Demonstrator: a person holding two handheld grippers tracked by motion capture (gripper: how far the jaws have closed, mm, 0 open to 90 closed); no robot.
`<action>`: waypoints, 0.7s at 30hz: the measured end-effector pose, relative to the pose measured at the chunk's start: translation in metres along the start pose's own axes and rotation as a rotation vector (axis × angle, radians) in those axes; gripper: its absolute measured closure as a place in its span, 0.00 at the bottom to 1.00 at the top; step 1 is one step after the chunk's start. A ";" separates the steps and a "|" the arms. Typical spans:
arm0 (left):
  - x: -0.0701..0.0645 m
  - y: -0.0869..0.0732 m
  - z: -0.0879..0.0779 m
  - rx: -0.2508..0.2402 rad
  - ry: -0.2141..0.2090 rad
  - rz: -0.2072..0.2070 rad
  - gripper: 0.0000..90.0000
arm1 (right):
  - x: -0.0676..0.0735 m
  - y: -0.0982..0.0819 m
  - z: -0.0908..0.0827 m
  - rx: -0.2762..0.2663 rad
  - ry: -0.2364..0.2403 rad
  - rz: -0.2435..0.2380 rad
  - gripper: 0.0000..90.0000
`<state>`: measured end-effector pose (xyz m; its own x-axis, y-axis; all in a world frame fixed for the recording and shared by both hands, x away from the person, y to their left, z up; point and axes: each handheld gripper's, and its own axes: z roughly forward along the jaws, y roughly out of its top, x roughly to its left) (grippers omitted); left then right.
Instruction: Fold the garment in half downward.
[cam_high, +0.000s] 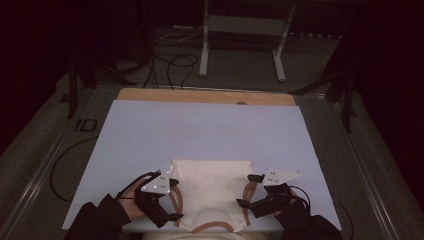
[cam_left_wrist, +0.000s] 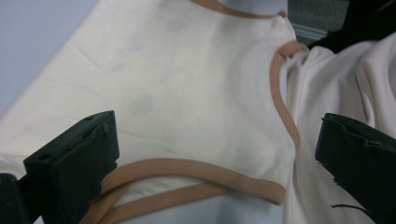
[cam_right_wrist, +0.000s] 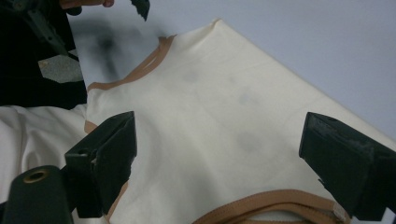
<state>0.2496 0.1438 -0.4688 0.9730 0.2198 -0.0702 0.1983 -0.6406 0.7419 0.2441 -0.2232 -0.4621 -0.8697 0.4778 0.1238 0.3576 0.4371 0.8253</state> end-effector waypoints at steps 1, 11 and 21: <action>0.003 0.002 -0.002 -0.008 0.009 -0.002 0.00 | 0.000 0.002 0.000 0.005 -0.004 -0.018 0.12; 0.019 0.011 -0.010 -0.028 0.055 -0.008 0.00 | -0.008 0.012 -0.003 -0.010 -0.020 -0.041 0.12; 0.034 0.013 -0.017 -0.021 0.061 -0.037 0.00 | -0.022 0.025 -0.008 -0.021 -0.042 -0.048 0.12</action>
<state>0.2829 0.1552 -0.4503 0.9559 0.2881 -0.0573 0.2308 -0.6160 0.7532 0.2697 -0.2289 -0.4402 -0.8703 0.4887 0.0611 0.3087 0.4446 0.8409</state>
